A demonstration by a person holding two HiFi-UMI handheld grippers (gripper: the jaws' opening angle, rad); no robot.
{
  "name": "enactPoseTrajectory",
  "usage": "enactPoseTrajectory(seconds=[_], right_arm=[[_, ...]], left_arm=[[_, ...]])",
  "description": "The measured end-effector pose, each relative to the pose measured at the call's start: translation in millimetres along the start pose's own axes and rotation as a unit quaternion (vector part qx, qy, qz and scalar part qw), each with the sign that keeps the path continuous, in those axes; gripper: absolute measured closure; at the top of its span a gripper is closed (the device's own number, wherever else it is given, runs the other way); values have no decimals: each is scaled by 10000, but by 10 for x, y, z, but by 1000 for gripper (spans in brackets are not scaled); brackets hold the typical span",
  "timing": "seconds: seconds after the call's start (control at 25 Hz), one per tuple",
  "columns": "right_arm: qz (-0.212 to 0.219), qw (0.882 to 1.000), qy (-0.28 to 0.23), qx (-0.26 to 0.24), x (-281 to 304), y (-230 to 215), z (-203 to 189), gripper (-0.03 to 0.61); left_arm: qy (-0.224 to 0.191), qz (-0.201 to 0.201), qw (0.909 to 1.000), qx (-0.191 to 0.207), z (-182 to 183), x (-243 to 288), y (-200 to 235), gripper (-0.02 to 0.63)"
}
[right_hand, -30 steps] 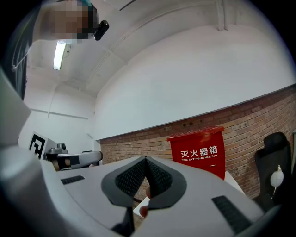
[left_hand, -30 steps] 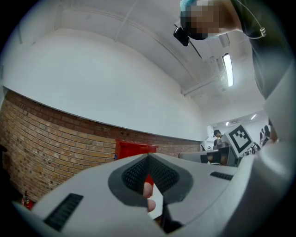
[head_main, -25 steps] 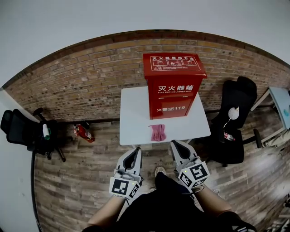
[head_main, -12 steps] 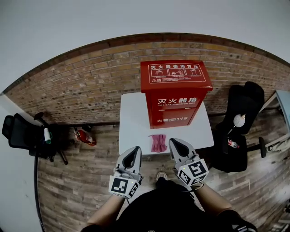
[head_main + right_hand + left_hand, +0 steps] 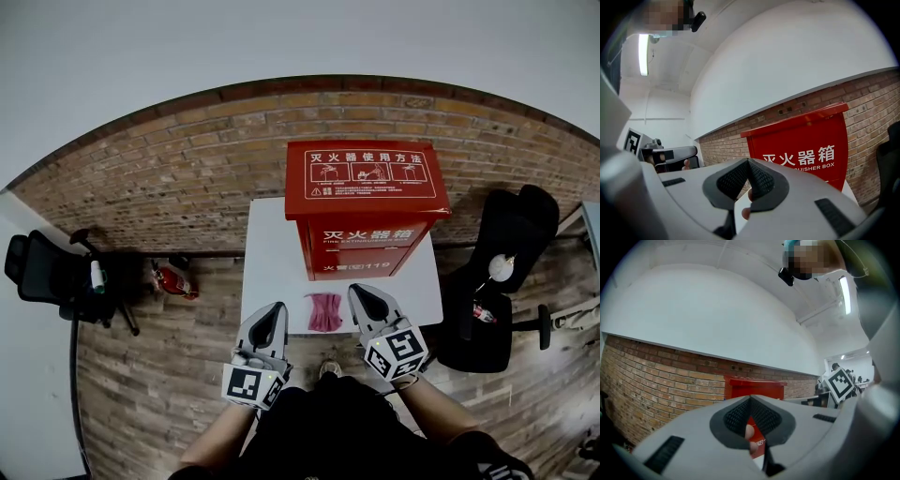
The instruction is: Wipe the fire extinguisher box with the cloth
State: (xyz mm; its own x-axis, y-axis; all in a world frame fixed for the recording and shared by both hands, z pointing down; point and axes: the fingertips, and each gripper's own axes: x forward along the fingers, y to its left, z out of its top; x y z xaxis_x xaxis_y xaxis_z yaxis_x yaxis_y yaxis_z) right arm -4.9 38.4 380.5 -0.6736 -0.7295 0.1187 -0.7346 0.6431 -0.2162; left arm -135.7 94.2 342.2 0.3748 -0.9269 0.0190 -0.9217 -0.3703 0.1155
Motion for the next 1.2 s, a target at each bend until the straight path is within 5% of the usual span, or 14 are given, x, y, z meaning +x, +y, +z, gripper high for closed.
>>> enactPoseTrajectory(seconds=[0.36, 0.72, 1.2], right_arm=[[-93, 9997, 209, 108, 283, -228, -129, 558], [-548, 9972, 444, 228, 459, -301, -371, 558], [-1224, 9776, 1580, 657, 720, -483, -1615, 557]], left_arm=[[196, 78, 9997, -89, -149, 223, 134, 581], [204, -322, 9991, -161, -148, 404, 302, 580], [381, -571, 9973, -278, -291, 301, 681, 580]])
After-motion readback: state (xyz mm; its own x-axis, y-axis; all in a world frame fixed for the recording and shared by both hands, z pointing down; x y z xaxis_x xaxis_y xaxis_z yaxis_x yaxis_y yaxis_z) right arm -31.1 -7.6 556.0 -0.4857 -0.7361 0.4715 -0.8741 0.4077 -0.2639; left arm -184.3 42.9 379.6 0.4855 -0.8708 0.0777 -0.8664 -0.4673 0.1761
